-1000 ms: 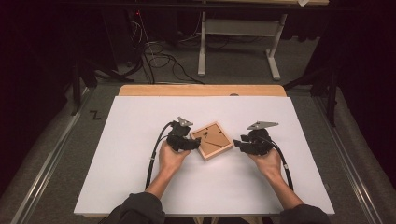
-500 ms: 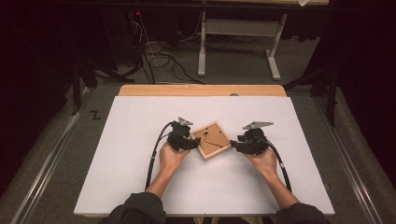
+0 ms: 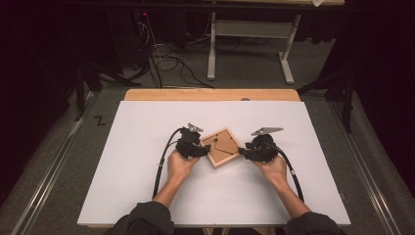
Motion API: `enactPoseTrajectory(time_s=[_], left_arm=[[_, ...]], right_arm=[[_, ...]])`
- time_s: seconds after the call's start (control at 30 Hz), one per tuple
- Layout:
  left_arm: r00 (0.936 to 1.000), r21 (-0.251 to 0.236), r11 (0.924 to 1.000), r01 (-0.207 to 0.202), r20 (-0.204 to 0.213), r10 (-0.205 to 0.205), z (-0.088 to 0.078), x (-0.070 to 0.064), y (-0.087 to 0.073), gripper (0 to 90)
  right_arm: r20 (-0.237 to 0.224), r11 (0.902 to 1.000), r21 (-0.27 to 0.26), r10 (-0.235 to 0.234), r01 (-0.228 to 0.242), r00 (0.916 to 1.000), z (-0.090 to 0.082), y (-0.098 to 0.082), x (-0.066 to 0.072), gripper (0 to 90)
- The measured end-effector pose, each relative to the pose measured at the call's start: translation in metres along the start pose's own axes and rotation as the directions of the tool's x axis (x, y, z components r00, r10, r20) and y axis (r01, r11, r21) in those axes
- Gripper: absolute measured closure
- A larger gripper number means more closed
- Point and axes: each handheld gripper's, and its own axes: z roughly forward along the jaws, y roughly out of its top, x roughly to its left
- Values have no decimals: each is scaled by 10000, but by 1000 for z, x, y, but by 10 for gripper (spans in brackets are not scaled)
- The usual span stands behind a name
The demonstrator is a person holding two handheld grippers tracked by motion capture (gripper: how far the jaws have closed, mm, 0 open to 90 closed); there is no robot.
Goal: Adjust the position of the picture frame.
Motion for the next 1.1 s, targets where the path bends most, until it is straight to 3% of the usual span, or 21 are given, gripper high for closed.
enactPoseTrajectory(time_s=[0.37, 0.83, 1.1], left_arm=[[9999, -13, 9999, -116, 117, 116, -1, 0, 0, 521], [9997, -10, 9998, -189, 129, 189, -1, -3, 0, 556], [9985, 145, 9988, -462, 308, 458, -2, -8, -1, 556]], right_arm=[[-241, 9997, 211, -85, 90, 9997, 2, 4, 4, 651], [-384, 9995, 308, -73, 85, 9992, 2, 3, 3, 664], [-450, 9985, 484, -241, 263, 9987, -2, 1, 5, 664]])
